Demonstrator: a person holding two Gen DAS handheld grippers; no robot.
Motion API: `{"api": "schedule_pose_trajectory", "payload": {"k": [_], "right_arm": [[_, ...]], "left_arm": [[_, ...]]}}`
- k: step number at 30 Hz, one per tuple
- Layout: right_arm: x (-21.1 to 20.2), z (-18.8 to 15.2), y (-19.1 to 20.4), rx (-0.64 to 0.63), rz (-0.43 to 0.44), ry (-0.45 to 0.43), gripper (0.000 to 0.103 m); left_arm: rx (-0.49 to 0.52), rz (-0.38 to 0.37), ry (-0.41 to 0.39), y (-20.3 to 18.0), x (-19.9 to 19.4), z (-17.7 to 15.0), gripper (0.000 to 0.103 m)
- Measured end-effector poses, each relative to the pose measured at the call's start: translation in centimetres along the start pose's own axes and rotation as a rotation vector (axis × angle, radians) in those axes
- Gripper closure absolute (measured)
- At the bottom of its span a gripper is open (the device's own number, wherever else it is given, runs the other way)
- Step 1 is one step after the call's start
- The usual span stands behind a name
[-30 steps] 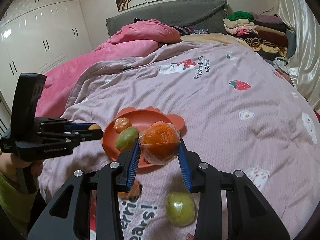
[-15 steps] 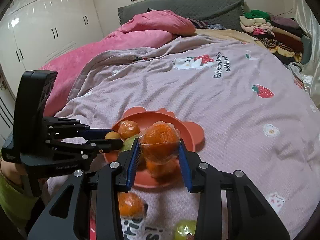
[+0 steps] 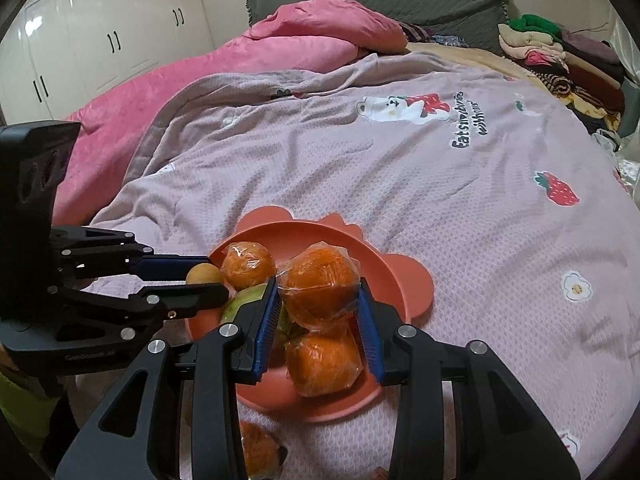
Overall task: Organize fruits
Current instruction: 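Carry the brown fruit and wrapped orange over the orange plate with both tools, then lower both fruits into the plate and open both tools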
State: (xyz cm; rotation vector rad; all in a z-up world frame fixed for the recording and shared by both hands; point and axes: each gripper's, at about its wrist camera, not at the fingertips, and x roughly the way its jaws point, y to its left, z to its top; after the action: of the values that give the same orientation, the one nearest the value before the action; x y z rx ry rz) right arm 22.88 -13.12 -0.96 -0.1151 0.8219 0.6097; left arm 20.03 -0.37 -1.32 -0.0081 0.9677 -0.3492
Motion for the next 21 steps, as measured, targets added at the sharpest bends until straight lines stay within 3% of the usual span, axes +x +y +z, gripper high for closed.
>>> {"api": "schedule_pose_trajectory", "payload": {"k": [21], "right_arm": [[3.1,1.6,0.2,-0.040,-0.010,0.078,0.067]], "left_arm": [[0.000,0.000,0.005,0.0,0.2,-0.1,0.084]]}}
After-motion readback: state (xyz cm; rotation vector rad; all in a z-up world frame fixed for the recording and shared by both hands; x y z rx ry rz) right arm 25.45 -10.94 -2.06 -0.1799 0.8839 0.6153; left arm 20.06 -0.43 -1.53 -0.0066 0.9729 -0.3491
